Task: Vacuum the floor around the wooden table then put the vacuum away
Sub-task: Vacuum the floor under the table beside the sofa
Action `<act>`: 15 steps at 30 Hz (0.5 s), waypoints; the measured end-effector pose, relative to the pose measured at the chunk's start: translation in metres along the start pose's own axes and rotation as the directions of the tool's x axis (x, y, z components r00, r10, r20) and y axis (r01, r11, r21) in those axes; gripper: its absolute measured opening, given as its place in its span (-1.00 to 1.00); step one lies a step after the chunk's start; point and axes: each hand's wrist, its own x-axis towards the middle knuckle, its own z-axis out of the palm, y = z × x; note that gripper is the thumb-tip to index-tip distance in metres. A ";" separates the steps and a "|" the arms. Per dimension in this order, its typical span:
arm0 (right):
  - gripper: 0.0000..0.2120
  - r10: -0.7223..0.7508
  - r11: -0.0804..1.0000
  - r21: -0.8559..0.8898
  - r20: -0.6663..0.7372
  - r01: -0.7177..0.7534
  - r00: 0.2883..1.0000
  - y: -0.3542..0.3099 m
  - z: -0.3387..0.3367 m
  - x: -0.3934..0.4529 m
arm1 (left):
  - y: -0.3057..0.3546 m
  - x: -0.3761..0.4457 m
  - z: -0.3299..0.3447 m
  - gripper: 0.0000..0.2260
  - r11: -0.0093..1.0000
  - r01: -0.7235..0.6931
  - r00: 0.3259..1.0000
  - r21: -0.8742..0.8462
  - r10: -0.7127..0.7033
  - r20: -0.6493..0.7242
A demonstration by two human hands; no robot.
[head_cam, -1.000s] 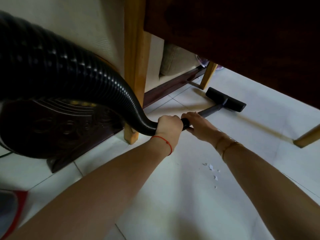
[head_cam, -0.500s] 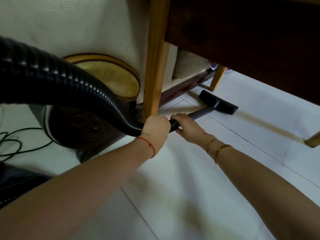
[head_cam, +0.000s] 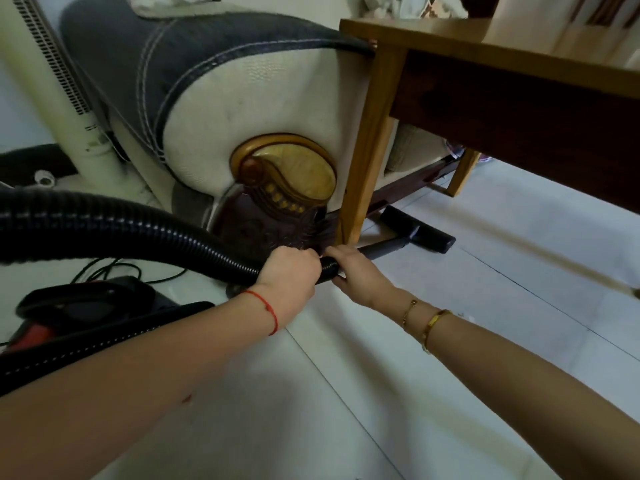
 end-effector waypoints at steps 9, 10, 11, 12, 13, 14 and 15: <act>-0.74 -0.008 0.999 0.044 -0.104 0.012 0.995 -0.054 0.022 -0.011 | -0.030 -0.054 -0.008 -0.77 0.999 -0.010 1.000 0.032 0.010 -0.002; -0.74 -0.007 0.999 0.046 -0.107 0.012 0.994 -0.055 0.023 -0.011 | -0.032 -0.057 -0.009 -0.76 1.000 -0.010 1.000 0.028 0.010 -0.003; -0.74 -0.010 0.999 0.044 -0.109 0.015 0.994 -0.056 0.024 -0.011 | -0.032 -0.058 -0.010 -0.76 1.000 -0.008 1.000 0.022 0.008 -0.002; -0.75 -0.013 0.999 0.040 -0.109 0.018 0.994 -0.055 0.024 -0.010 | -0.032 -0.058 -0.010 -0.75 1.000 -0.005 1.000 0.020 0.005 0.002; -0.75 -0.015 0.999 0.033 -0.110 0.019 0.994 -0.053 0.023 -0.010 | -0.031 -0.056 -0.009 -0.75 1.000 0.002 1.000 0.017 -0.002 0.005; -0.76 -0.016 0.999 0.025 -0.109 0.019 0.994 -0.050 0.023 -0.009 | -0.029 -0.053 -0.008 -0.75 1.000 0.009 1.000 0.015 -0.009 0.003; -0.76 -0.014 1.000 0.019 -0.105 0.016 0.994 -0.046 0.022 -0.008 | -0.027 -0.048 -0.006 -0.76 1.000 0.015 1.000 0.016 -0.015 -0.001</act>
